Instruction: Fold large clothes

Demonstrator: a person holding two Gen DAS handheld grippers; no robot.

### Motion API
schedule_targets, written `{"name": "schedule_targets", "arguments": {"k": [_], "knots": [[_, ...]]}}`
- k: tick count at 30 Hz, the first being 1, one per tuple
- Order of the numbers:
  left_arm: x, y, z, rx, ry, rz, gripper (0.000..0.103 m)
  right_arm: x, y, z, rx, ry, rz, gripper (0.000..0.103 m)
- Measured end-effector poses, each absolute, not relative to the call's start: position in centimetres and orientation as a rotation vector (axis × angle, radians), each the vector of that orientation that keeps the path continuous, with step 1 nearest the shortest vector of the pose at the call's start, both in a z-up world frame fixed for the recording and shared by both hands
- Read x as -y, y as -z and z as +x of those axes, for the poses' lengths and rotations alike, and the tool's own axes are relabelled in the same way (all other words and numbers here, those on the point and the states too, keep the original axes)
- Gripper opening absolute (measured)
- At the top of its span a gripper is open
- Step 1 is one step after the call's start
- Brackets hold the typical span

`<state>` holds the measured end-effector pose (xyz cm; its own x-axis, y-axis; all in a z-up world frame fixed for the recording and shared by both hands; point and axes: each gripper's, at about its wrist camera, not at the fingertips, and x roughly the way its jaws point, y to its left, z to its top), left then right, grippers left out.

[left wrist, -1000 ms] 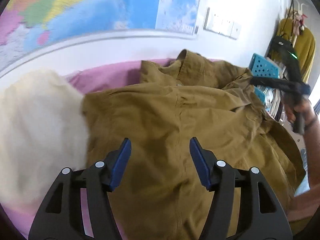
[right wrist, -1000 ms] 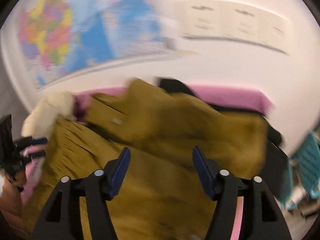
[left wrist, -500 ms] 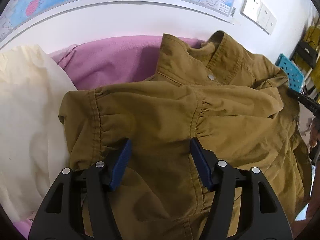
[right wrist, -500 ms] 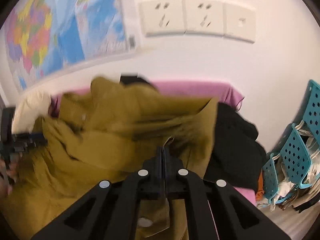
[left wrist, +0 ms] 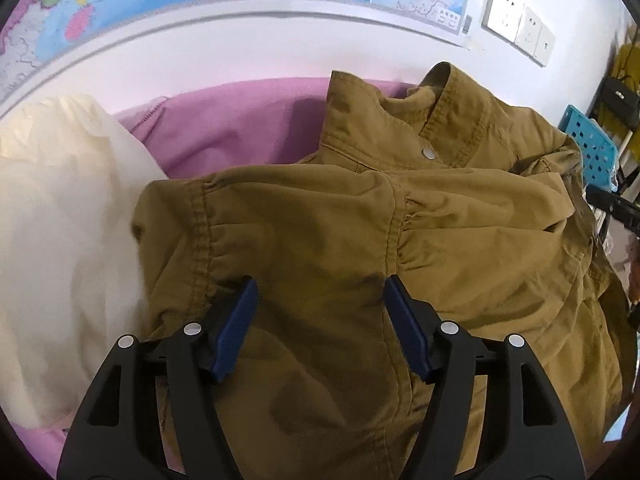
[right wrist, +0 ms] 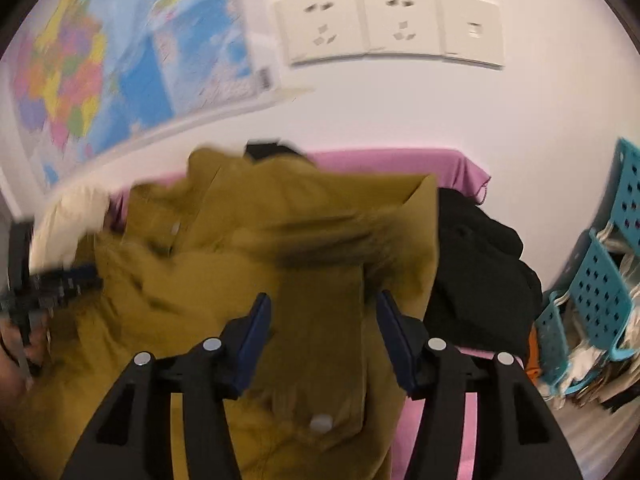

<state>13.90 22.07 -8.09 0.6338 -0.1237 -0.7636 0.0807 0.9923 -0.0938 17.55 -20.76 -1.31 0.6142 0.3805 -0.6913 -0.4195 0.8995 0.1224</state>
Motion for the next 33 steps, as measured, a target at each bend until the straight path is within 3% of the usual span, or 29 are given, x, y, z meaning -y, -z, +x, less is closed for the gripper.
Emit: {"name": "schedule_targets", "arguments": {"k": [2,3,5,8,11,14,22,33], "knots": [[-22.8,7.4,12.4,-0.867,0.117,-0.041,0.066,20.1,2.1,17.3,-0.812,-0.47,-0.092,0.049],[-22.9,7.2,11.8,-0.862,0.121,-0.031,0.066,19.7,2.5,17.3,-0.816,-0.45,-0.128,0.039],[-23.3,7.1,11.0,-0.866,0.097,-0.011,0.066,19.2,3.7,17.9,-0.842,-0.415,-0.172,0.037],[-23.9,6.7,9.1,-0.857,0.097,-0.02,0.066,19.4,4.5,18.7,-0.875,-0.394,-0.134,0.042],[-24.7,5.9,6.6,-0.828,0.109,-0.037,0.074,20.1,3.3,17.7,-0.853,-0.402,-0.11,0.043],[-25.9,5.6,3.6,-0.822,0.117,-0.062,0.075,21.7,1.7,15.5,-0.824,-0.414,-0.088,0.057],[-28.6,7.8,-3.4,-0.888,0.156,-0.241,0.078,27.9,1.8,7.6,-0.9,-0.522,0.05,0.079],[-27.2,11.4,-11.5,-0.976,0.244,-0.366,0.082,34.1,6.7,-0.3,-0.998,-0.549,0.295,0.081]]}}
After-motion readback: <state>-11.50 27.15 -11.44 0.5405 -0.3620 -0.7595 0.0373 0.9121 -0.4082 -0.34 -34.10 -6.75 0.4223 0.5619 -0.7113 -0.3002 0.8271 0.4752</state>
